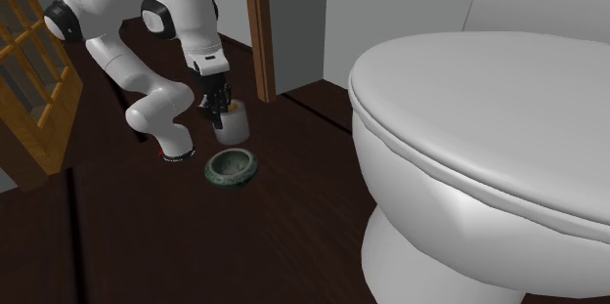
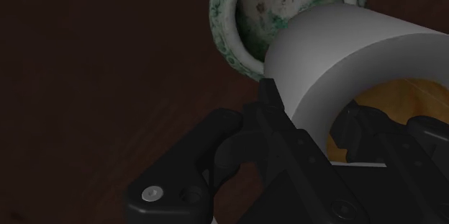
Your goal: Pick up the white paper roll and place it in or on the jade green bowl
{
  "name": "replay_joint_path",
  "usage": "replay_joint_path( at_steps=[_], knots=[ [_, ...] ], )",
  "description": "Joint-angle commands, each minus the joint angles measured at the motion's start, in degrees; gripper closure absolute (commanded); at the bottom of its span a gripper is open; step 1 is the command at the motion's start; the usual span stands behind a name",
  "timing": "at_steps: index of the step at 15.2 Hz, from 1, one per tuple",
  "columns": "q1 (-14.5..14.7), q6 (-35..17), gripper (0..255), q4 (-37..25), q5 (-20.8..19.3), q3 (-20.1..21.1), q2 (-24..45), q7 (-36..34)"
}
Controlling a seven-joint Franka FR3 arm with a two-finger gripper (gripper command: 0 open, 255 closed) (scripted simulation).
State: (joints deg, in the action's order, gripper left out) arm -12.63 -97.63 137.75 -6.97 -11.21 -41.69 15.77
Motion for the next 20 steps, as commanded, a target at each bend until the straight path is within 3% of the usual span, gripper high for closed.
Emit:
replay_joint_path(
  at_steps=[1,20],
  knots=[
    [-0.9,0.0,255,2.0,-1.2,-1.3,-2.1,1.6],
    [-1.7,-13.8,255,15.2,-2.9,-3.2,-1.4,1.4]
  ],
)
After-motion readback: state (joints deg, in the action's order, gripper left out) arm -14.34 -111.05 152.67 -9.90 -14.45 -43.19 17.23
